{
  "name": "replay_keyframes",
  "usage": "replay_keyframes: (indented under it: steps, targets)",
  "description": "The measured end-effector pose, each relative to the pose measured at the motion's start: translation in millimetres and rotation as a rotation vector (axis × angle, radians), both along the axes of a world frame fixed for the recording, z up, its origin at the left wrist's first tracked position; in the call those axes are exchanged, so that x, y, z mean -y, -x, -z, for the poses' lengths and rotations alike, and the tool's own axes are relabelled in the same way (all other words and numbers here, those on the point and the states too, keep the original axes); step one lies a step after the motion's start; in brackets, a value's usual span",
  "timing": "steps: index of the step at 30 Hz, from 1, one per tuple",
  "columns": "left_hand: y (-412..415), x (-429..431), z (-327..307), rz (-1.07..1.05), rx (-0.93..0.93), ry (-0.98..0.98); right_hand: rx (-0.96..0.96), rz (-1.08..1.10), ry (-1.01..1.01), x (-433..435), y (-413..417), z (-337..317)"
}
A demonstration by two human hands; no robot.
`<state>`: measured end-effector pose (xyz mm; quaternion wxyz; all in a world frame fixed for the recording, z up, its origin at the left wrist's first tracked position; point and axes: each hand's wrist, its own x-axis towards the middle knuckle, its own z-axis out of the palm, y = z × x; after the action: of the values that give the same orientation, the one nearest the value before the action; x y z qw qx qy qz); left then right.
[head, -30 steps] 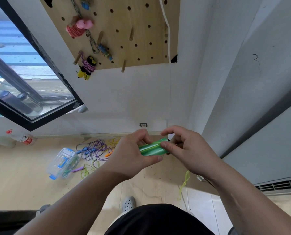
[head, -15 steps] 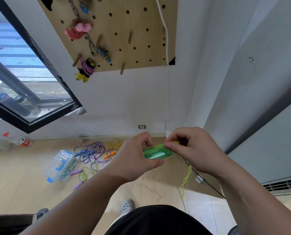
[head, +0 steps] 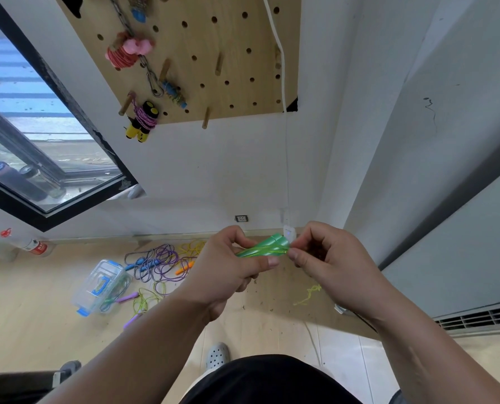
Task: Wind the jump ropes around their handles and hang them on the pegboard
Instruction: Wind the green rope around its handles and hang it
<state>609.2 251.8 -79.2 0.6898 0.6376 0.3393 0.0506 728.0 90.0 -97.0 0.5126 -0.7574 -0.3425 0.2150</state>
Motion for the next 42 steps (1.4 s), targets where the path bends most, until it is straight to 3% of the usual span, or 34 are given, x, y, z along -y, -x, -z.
replay_keyframes:
  steps: [11,18,21,24,29,32,37,42]
  targets:
    - [-5.5,-0.4,-0.3,-0.109,0.141,0.273,0.107,-0.058,0.000,0.6,-3.8,7.1]
    - [-0.8,-11.0,0.8,0.000,0.201,0.400,0.438,-0.176,0.181,2.6,-8.8,21.3]
    - [4.6,-14.0,-1.9,0.202,0.153,0.352,0.561,-0.309,0.272,-1.9,-18.7,18.7]
    - [6.6,-20.0,-3.9,0.389,0.035,0.147,0.618,-0.436,0.424,-10.5,-35.6,11.9]
    - [2.7,-30.7,-5.0,0.507,-0.119,-0.191,0.516,-0.537,0.419,-23.3,-41.2,-8.0]
    - [-4.1,-32.3,-3.5,0.407,-0.130,-0.306,0.486,-0.446,0.337,-26.9,-32.3,-9.8]
    - [-10.3,-26.3,4.4,0.137,-0.098,-0.319,0.430,-0.193,0.232,-26.5,-7.9,0.4]
    - [-12.5,-16.9,7.6,-0.126,0.008,-0.082,0.444,0.011,0.090,-18.8,8.9,14.8]
